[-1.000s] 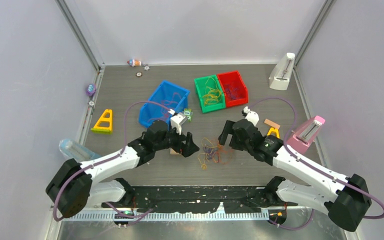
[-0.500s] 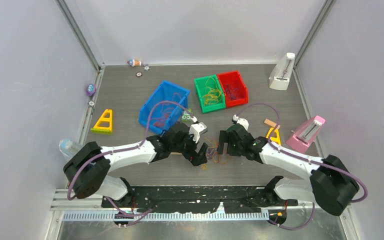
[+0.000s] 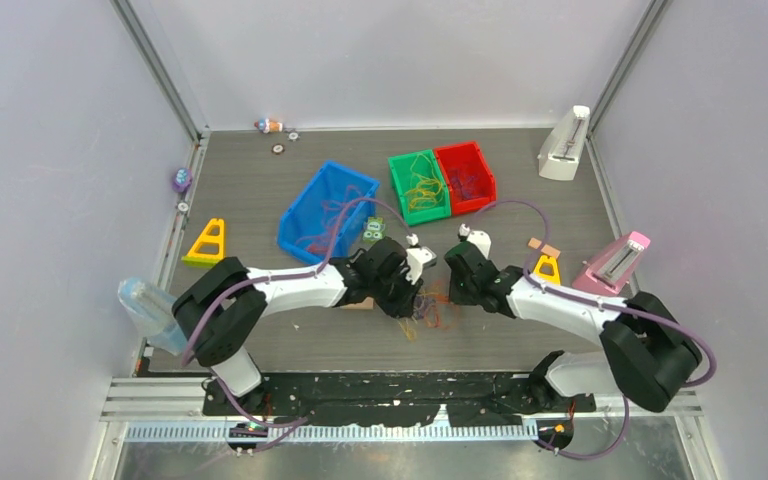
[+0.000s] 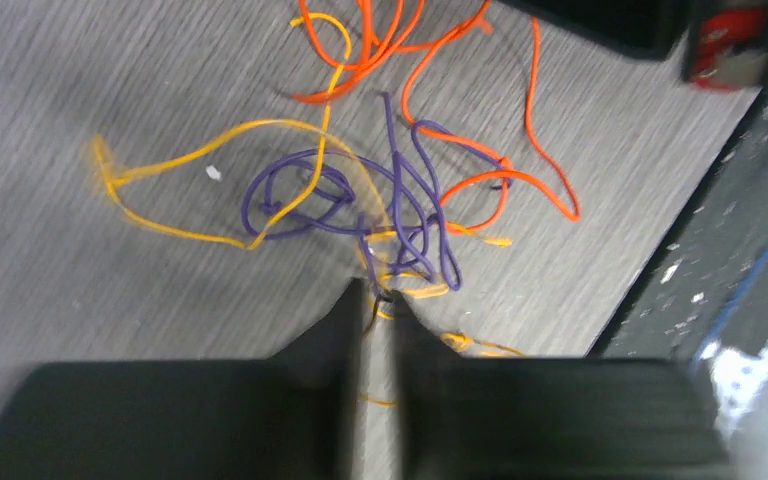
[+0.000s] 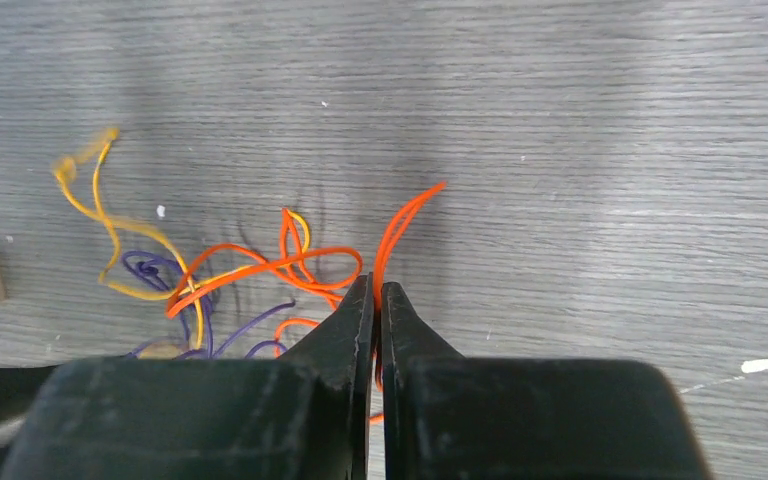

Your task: Untangle the cables

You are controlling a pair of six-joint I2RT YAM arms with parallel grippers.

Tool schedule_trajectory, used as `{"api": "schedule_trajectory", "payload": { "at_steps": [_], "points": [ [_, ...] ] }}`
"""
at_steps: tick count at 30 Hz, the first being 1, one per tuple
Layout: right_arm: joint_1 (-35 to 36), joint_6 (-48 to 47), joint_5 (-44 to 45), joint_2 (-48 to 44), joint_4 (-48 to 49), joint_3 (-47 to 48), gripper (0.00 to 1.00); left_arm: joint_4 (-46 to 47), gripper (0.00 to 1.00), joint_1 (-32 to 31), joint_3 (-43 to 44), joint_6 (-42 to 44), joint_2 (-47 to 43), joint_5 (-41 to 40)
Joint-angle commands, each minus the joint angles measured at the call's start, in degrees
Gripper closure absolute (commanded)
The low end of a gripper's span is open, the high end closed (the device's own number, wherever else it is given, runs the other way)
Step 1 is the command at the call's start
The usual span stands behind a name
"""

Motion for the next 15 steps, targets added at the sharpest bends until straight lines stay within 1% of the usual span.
{"api": "schedule_trajectory", "payload": {
  "at_steps": [1,2,3,4,5,6,7,8,11,12,15],
  "points": [
    [0.0,0.6,4.5,-7.2,0.3,-0.9,0.95,-5.3,1.00,-0.3,4.2,2.0,1.5,-1.1],
    [-0.2,0.7,6.8,-8.2,-0.8,-0.9,0.95,-5.0,1.00,-0.3,3.6,1.8,0.6,-2.2],
    [-0.4,1.2,8.5,-10.1,-3.9,-0.7,0.95,-4.1,1.00,-0.2,2.5,1.5,-0.6,-3.8],
    [-1.2,1.6,12.1,-11.1,-5.6,-0.3,0.95,-3.0,1.00,-0.1,1.2,1.2,-2.2,-5.8],
    [-1.6,2.6,16.2,-13.5,-9.7,-0.2,0.95,-1.9,1.00,0.1,-0.3,0.8,-4.1,-8.0],
    [-3.0,3.0,18.3,-14.9,-11.8,0.1,0.95,-0.5,1.00,0.3,-1.8,0.4,-5.8,-9.8],
    [-4.9,3.4,21.7,-18.3,-15.3,0.2,0.95,0.6,1.00,0.6,-3.5,-0.1,-7.6,-11.4],
    [-5.9,3.6,23.1,-22.2,-18.4,0.3,0.95,2.1,1.00,1.3,-4.9,-0.6,-9.7,-12.3],
    [-12.1,1.9,27.7,-31.0,-23.0,1.2,0.95,3.7,1.00,2.6,-8.1,-1.9,-13.2,-16.3],
    [-13.3,0.8,29.2,-35.3,-24.9,1.7,0.95,3.8,1.00,3.0,-8.6,-2.2,-13.9,-17.6],
    [-17.6,-1.0,32.4,-42.2,-28.2,5.5,0.95,3.3,1.00,4.3,-9.4,-2.9,-14.7,-19.8]
  ]
}}
